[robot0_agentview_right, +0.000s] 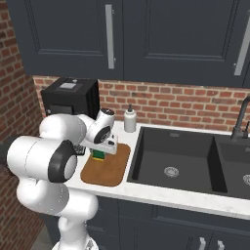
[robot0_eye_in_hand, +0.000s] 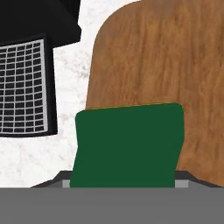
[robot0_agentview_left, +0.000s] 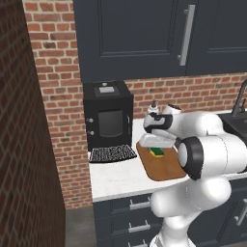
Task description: Pick up the sponge from the counter and clean the cutting board by briefly scrubbing or pressing down on the cutting board. Once finished, release the sponge.
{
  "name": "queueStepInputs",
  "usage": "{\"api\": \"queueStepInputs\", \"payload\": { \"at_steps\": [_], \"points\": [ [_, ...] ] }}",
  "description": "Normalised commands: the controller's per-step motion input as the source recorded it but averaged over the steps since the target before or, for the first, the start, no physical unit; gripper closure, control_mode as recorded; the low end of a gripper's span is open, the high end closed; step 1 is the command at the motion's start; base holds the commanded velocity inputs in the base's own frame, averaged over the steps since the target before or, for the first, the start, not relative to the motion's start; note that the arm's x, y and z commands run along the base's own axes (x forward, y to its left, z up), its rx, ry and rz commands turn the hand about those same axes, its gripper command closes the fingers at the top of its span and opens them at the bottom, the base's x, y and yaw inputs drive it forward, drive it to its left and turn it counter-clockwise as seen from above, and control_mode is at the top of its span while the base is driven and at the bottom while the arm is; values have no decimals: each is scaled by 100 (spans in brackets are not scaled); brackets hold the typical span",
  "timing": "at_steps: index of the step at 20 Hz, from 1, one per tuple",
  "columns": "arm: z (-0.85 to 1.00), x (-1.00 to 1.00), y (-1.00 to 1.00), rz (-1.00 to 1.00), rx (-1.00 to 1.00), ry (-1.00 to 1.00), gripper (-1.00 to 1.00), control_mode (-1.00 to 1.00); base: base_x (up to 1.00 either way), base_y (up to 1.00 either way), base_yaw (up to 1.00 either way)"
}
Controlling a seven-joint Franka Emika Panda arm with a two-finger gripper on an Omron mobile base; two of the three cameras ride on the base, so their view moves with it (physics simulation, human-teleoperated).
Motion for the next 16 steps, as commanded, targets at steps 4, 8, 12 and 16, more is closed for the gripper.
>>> {"api": "queueStepInputs", "payload": {
  "at_steps": [4, 8, 12, 16],
  "points": [
    [0, 27, 0, 0, 0, -6, 100, -100, 0, 0, 0],
    [-1, 28, 1, 0, 0, -5, 100, -100, 0, 0, 0],
    [-19, 25, 15, 0, -3, -5, 100, -100, 0, 0, 0],
    [-35, 25, 22, 0, -4, -3, 100, -100, 0, 0, 0]
  ]
}}
